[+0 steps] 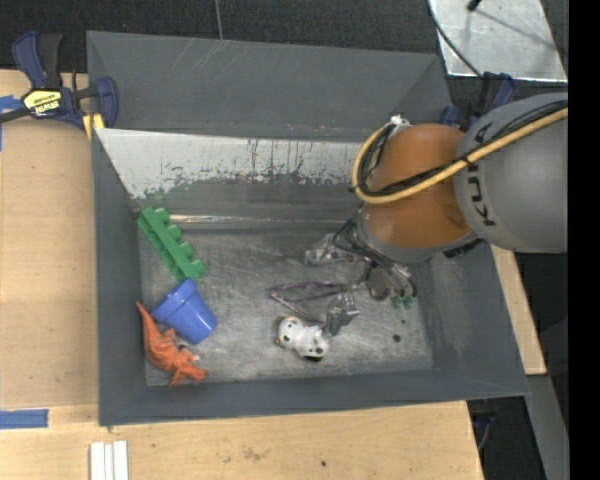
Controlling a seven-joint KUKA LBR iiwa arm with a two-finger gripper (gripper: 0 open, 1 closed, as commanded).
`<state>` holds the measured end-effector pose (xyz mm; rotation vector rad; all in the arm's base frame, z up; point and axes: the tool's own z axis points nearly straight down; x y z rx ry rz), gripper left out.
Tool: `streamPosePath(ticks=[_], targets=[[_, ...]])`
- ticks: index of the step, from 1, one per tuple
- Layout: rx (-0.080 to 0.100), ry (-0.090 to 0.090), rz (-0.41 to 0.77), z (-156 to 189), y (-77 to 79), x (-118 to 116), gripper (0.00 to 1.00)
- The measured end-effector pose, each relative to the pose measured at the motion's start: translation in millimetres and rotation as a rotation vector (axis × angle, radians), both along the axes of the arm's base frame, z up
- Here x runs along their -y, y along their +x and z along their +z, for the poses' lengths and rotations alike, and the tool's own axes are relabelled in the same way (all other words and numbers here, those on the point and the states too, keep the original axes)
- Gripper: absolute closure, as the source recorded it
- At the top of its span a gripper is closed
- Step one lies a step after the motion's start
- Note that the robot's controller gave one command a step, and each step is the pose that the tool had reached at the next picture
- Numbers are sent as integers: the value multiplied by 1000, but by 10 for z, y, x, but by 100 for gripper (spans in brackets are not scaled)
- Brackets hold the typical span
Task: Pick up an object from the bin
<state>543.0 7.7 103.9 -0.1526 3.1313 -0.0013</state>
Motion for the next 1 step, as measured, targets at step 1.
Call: streamPosePath(ticks=[1], targets=[[-10,1,-7,-44,89,-159,0]])
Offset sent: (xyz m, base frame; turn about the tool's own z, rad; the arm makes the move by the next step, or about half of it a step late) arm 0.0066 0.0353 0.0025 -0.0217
